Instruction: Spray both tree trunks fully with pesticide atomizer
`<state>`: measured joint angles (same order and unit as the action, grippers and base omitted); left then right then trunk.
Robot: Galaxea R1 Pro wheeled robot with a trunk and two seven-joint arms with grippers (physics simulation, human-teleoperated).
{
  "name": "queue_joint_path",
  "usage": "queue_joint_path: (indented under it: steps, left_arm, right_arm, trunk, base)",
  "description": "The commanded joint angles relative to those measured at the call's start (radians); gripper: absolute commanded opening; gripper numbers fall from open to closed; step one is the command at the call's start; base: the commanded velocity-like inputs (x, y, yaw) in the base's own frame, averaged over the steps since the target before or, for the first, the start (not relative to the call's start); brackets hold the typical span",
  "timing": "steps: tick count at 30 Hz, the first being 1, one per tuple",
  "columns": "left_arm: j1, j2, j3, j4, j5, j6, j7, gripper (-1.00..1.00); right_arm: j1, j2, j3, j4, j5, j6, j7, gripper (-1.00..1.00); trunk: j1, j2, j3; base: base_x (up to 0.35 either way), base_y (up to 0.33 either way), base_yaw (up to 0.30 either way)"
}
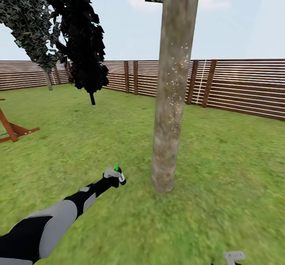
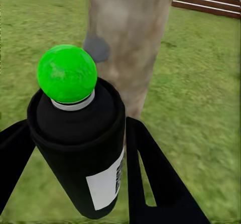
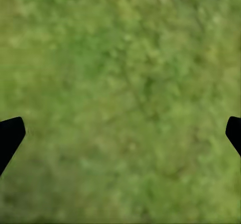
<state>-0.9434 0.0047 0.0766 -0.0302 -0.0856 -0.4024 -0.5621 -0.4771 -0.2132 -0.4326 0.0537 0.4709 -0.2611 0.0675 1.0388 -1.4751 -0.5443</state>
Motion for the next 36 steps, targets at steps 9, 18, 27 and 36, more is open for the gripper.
queue_joint_path:
  steps: [9,18,27,36]
  left_arm:
    - [0.023,-0.012,0.008,-0.003,0.004,-0.001,0.060,-1.00]
    - [0.023,-0.044,0.008,-0.002,0.004,-0.005,0.300,-1.00]
    - [0.023,-0.044,0.008,-0.002,0.004,-0.004,0.305,-1.00]
    - [0.023,-0.043,0.008,-0.002,0.004,-0.003,0.304,-1.00]
  right_arm:
    - [0.000,0.000,0.000,0.000,0.000,-0.001,0.000,1.00]
    - [0.000,0.001,0.000,0.000,0.000,-0.001,0.000,1.00]
    - [0.000,0.002,0.000,0.000,0.000,-0.001,0.000,1.00]
    - [0.000,0.002,0.000,0.000,0.000,-0.001,0.000,1.00]
  trunk:
    - [0.000,0.000,0.000]
    - [0.000,0.000,0.000]
    - [0.000,0.000,0.001]
    - [0.000,0.000,0.005]
  base:
    - [0.132,0.302,0.000]
    - [0.217,0.268,0.000]
    - [0.098,0.302,-0.041]
    - [0.005,0.334,-0.247]
